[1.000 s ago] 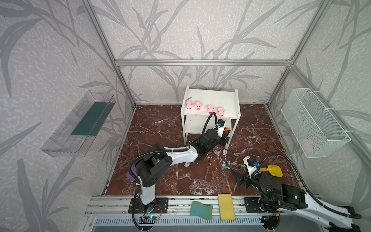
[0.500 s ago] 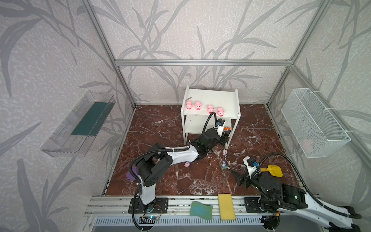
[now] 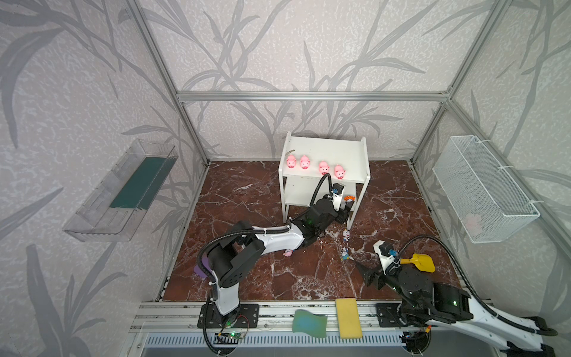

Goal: Place and organize the plastic toys onto the shelf
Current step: 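Lower the crab figurine onto the lower shelf tier with the left gripper, then open the left gripper and draw it back while the right gripper advances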

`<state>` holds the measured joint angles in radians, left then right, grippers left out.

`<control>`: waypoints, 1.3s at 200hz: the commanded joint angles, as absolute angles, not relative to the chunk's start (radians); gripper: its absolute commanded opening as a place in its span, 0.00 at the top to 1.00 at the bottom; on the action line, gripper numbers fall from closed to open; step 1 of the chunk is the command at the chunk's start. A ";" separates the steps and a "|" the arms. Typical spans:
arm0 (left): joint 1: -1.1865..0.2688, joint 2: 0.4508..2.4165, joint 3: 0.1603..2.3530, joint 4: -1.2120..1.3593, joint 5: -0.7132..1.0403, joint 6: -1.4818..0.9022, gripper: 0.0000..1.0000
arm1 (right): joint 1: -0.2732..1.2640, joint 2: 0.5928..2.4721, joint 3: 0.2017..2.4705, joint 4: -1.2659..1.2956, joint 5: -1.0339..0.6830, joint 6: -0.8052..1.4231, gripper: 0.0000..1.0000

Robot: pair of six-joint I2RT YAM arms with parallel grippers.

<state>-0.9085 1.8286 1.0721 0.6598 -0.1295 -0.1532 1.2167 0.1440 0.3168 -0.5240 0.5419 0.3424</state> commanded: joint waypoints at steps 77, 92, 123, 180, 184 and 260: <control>-0.899 1.643 0.943 0.676 -0.136 -0.142 0.01 | 1.223 0.364 0.470 -0.485 0.600 0.293 0.08; -0.900 1.593 0.897 0.670 -0.148 -0.145 0.01 | 1.223 0.418 0.501 -0.485 0.587 0.290 0.08; -0.900 1.466 0.786 0.636 -0.171 -0.174 0.01 | 1.222 0.524 0.564 -0.522 0.547 0.317 0.08; -0.902 1.187 0.548 0.529 -0.247 -0.226 0.01 | 1.089 0.785 0.589 -0.541 0.337 0.465 0.14; -0.902 1.167 0.535 0.517 -0.254 -0.228 0.01 | 1.075 0.798 0.583 -0.529 0.317 0.476 0.15; -0.903 0.813 0.357 0.308 -0.336 -0.270 0.01 | 0.835 1.015 0.547 -0.456 0.191 0.575 0.65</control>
